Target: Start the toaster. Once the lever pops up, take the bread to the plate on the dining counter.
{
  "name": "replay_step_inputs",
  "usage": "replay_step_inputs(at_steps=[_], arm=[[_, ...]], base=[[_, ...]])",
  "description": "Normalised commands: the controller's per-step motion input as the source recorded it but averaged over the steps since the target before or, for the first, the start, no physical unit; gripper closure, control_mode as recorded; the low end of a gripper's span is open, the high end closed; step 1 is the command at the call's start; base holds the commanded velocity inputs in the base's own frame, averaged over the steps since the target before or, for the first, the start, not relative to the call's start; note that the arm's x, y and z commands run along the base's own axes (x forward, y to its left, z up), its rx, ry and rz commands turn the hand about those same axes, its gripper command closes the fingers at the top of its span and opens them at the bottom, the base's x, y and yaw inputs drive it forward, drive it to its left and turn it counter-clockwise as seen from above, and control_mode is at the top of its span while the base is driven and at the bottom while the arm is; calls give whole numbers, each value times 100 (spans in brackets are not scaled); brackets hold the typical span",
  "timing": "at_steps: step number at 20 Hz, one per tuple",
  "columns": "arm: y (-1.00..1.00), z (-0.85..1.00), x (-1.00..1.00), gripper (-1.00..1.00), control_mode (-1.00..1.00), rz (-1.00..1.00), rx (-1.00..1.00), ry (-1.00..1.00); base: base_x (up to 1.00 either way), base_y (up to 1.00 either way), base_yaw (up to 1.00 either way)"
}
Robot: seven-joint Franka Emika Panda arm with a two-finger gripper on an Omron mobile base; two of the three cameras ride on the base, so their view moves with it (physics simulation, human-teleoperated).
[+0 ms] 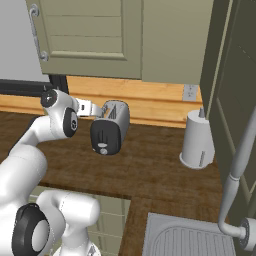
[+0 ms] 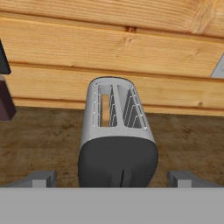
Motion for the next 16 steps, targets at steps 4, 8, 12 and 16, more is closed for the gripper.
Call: replay_step_inputs(at_steps=[4,8,12,16], arm=[[0,0,0,-100,-100,0,0,0],[0,0,0,-100,-100,0,0,0],[0,0,0,-100,-100,0,0,0],[0,0,0,-100,-100,0,0,0]], base=[[0,0,0],[0,0,0],[0,0,0],[0,0,0]])
